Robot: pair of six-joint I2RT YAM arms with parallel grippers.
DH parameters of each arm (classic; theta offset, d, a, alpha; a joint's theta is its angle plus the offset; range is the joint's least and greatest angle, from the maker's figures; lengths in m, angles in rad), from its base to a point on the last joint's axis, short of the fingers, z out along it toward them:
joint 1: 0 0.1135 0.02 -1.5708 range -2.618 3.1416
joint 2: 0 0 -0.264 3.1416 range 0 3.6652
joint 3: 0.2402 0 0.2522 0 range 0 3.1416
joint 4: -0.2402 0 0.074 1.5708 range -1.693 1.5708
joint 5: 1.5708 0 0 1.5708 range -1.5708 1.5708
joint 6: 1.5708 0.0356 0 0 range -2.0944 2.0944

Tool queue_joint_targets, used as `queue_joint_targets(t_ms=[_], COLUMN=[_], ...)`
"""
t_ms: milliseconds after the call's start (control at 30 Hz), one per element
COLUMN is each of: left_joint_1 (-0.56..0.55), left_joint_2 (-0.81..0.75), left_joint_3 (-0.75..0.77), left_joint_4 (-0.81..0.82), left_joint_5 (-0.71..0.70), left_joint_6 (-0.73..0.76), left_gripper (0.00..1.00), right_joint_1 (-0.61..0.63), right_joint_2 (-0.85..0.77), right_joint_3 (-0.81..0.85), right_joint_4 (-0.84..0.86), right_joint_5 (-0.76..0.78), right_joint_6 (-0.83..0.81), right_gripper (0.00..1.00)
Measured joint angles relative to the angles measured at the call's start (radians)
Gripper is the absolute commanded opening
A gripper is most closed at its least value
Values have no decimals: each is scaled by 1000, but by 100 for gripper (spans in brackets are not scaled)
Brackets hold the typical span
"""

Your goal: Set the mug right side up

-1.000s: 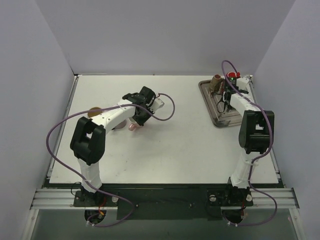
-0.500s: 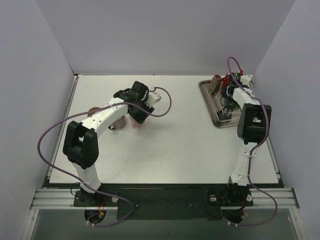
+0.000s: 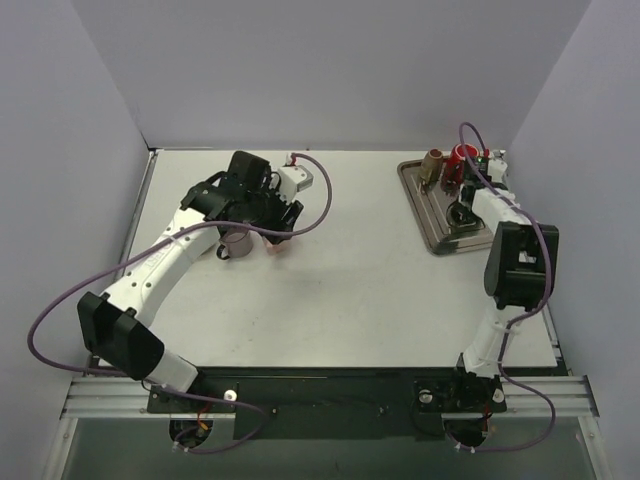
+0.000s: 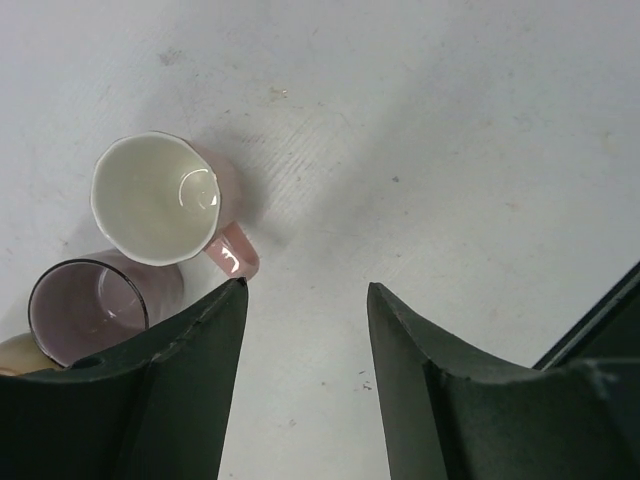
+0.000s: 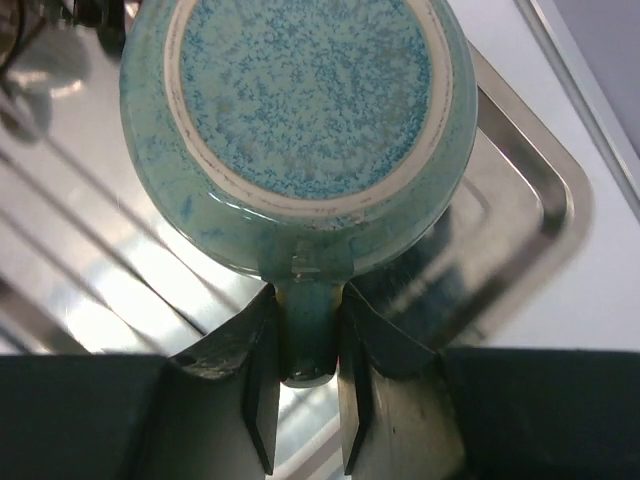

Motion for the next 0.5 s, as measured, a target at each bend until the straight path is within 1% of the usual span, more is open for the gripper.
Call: queue_joint_targets(t_ms=[133,233,367,467,500], left_joint_1=[17,72,180,216,220], left_joint_2=[-63,-123,-207,-251,-263], left_joint_3=[0,-1,-14,-48,-68], left_joint_4=[7,37,132,233,277], left_joint_5=[110,226,388,513,555], left_joint_6=[-61,-134,-259,-373,-421], left_gripper=[67,68,70,73,73], right_joint_1=[10,59,197,305,360], right_joint_2=[-277,-488,-750,-890,-933], right_joint_3=[-226,-300,-348,-381,-397], right_joint_4=[14,25,122,222,265], right_joint_5=[-59,-75,-143,-238,-271], right_joint_6=[12,22,66,135,159], right_gripper=[0,0,0,0,0])
